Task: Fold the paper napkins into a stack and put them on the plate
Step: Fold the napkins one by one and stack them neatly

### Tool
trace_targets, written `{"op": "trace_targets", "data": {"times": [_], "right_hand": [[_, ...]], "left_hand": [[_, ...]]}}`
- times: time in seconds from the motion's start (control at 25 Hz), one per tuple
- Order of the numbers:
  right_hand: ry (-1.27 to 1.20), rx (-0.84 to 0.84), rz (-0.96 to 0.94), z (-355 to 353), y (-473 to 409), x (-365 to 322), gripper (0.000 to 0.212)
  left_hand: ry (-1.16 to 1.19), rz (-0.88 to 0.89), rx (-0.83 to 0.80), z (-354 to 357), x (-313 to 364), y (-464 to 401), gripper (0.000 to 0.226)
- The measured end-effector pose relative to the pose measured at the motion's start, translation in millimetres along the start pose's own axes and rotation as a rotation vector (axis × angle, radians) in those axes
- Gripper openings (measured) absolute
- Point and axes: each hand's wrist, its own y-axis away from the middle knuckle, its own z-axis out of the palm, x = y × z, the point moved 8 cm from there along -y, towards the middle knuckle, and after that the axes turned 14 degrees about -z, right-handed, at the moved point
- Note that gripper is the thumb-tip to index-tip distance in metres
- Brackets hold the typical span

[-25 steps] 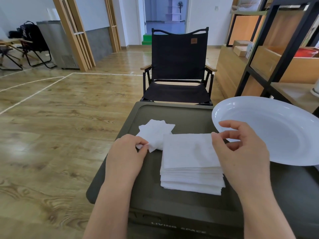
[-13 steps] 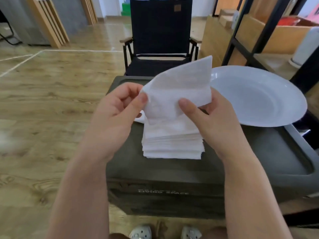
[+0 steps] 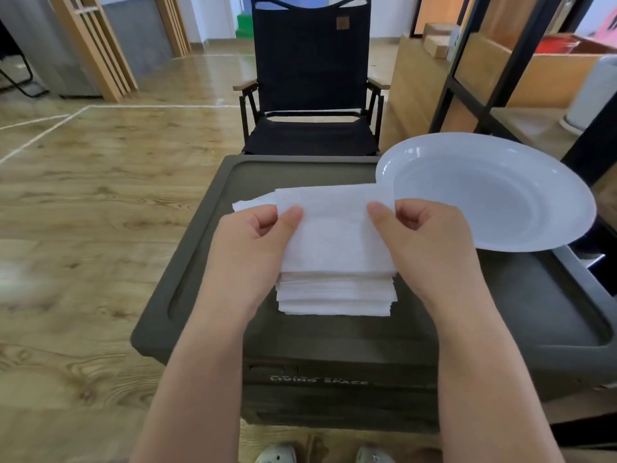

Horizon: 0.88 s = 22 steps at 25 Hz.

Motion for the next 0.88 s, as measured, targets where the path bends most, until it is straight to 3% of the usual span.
{"op": "trace_targets", "data": {"times": [0.12, 0.2, 0.36, 0.52, 0.6, 0.68, 0.76, 0.88], "right_hand": [[0.175, 0.042, 0.016, -4.7, -0.7, 7.2, 0.042], [0.236, 0.057, 0.01, -4.5, -1.5, 9.2, 0.031], [0.279, 0.03, 0.052, 7.5, -0.9, 22.0, 0.024], [0.307, 0.019, 0.137, 11.2, 2.2, 33.4, 0.03], [0.303, 0.022, 0.149, 10.9, 2.4, 33.8, 0.033], [0.312, 0.023, 0.151, 10.0, 2.7, 32.3, 0.033], [0.31, 0.029, 0.156, 9.3, 2.9, 31.3, 0.033], [0.319, 0.022, 0.153, 9.7, 3.3, 29.8, 0.032]], "left_hand": [[-0.058, 0.002, 0.205, -8.9, 1.0, 2.1, 0.025], [-0.114, -0.019, 0.263, -9.4, -2.6, 2.0, 0.025], [-0.252, -0.056, 0.311, -10.8, -11.3, -1.8, 0.02], [-0.298, -0.139, 0.288, -13.7, -20.9, -6.1, 0.02], [-0.403, -0.042, 0.37, -24.4, -8.2, -6.6, 0.018], [-0.559, 0.214, 0.485, -34.1, 11.5, -5.9, 0.018], [-0.714, 0.312, 0.413, -28.1, 12.7, -13.1, 0.033], [-0.81, 0.204, 0.287, -16.7, -9.3, -24.3, 0.027]]}}
